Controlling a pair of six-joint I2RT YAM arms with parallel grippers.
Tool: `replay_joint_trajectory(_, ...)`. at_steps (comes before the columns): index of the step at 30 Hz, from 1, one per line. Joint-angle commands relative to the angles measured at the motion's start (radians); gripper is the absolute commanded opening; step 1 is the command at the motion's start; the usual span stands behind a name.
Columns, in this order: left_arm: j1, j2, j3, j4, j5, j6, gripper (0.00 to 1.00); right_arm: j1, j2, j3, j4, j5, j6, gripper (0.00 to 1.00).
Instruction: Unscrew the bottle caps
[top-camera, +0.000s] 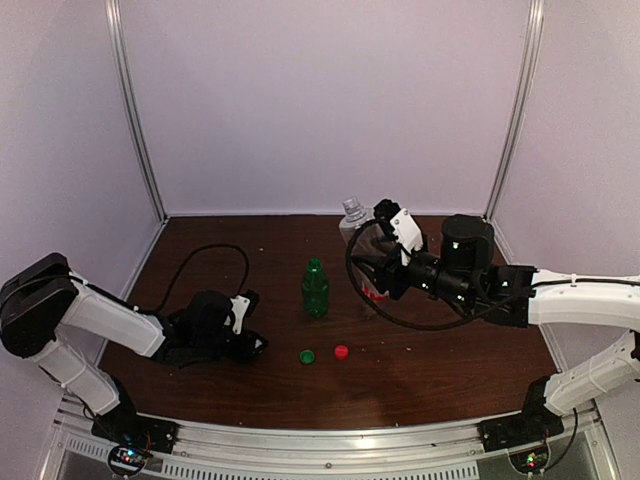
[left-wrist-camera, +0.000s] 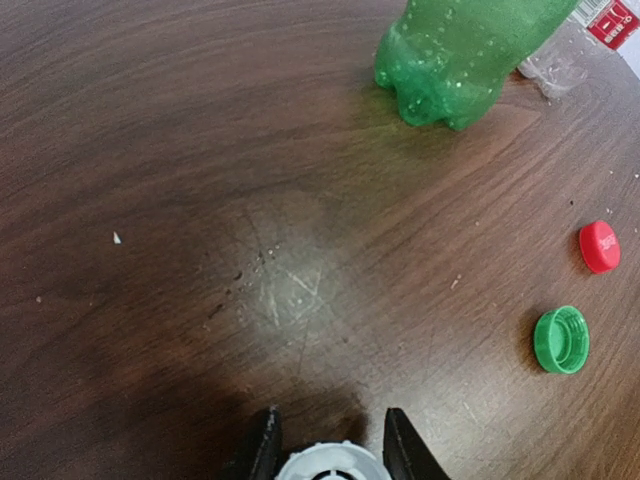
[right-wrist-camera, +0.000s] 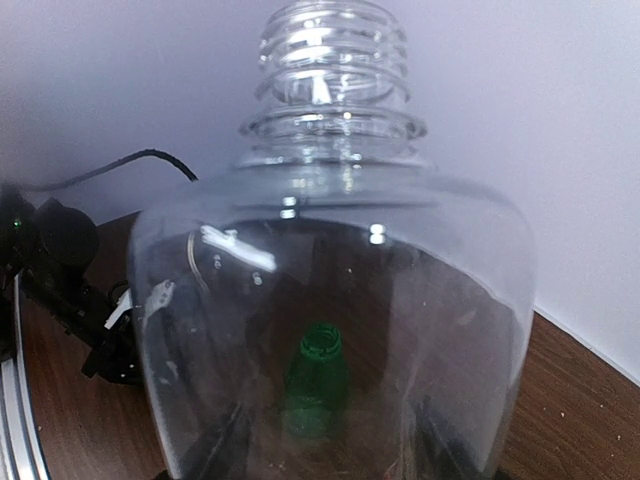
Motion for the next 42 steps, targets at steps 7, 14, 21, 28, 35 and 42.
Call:
replay_joint_trajectory(7, -0.002, 0.014, -0.019, 0.055, -0.003, 0.013, 0.38, -0.007, 0.002, -0.002, 0.000, -0.013, 0.016, 0.54)
replay_joint_trajectory(14, -0.003, 0.006, -0.013, 0.030, -0.008, 0.011, 0.48, -0.007, -0.001, -0.004, -0.005, -0.013, 0.016, 0.54)
replay_joint_trajectory(21, -0.003, -0.071, -0.002, -0.019, -0.025, 0.002, 0.68, -0.007, -0.001, -0.009, -0.004, -0.013, 0.019, 0.54)
replay_joint_trajectory(28, -0.003, -0.255, 0.068, -0.137, -0.042, -0.006, 0.93, -0.010, -0.010, -0.018, 0.014, -0.079, 0.022, 0.55)
replay_joint_trajectory(35, 0.001, -0.492, 0.174, -0.163, 0.006, -0.002, 0.98, -0.013, -0.016, -0.019, 0.029, -0.177, 0.013, 0.56)
replay_joint_trajectory(42, 0.005, -0.507, 0.384, -0.202, 0.247, 0.049, 0.98, -0.013, 0.025, 0.033, 0.008, -0.316, 0.005, 0.58)
